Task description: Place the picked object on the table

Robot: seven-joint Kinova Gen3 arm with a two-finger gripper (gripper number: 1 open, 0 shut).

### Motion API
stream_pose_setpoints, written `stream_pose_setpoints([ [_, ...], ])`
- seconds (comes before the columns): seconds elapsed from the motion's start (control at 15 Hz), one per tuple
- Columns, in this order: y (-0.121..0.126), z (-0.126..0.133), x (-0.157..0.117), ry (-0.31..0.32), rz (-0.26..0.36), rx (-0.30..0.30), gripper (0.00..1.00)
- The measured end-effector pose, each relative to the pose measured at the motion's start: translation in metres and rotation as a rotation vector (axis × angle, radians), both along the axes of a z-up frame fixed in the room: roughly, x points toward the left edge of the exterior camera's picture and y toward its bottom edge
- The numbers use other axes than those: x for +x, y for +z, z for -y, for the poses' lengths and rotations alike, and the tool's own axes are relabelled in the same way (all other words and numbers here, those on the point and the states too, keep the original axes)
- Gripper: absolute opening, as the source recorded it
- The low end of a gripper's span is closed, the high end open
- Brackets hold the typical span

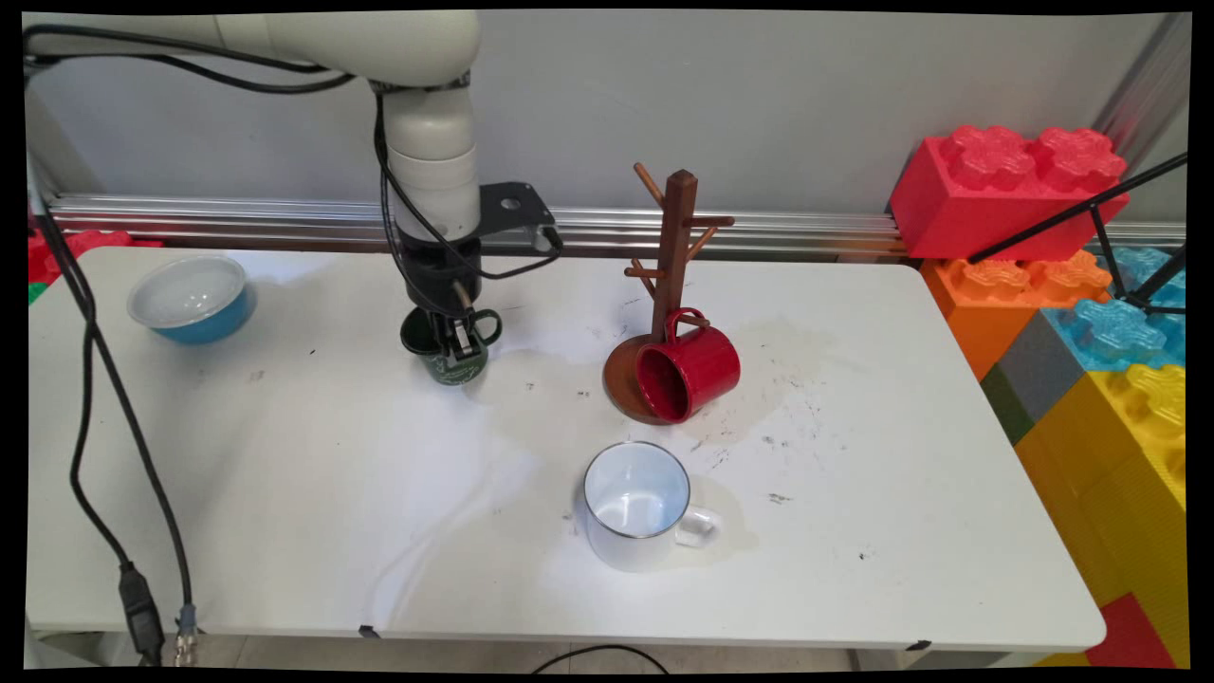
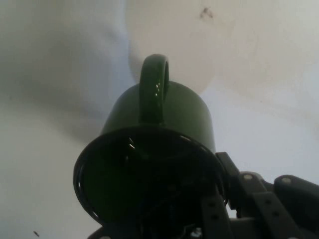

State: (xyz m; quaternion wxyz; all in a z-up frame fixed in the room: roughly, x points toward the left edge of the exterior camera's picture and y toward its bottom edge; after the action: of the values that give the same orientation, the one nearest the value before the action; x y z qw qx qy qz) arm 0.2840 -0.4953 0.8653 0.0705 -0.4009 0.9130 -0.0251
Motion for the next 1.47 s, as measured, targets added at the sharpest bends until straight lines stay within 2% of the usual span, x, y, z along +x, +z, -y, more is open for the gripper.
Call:
stream_pose_setpoints([
  [0.4, -0.023, 0.013, -0.001, -0.022, 0.004, 0.013, 0.0],
  [1.2, -0.045, 0.019, -0.003, -0.025, 0.0, 0.032, 0.0],
  [1.27, -0.046, 0.019, -0.004, -0.025, -0.002, 0.032, 1.0],
  [1.47, -0.049, 0.02, -0.004, -0.025, -0.005, 0.033, 1.0],
])
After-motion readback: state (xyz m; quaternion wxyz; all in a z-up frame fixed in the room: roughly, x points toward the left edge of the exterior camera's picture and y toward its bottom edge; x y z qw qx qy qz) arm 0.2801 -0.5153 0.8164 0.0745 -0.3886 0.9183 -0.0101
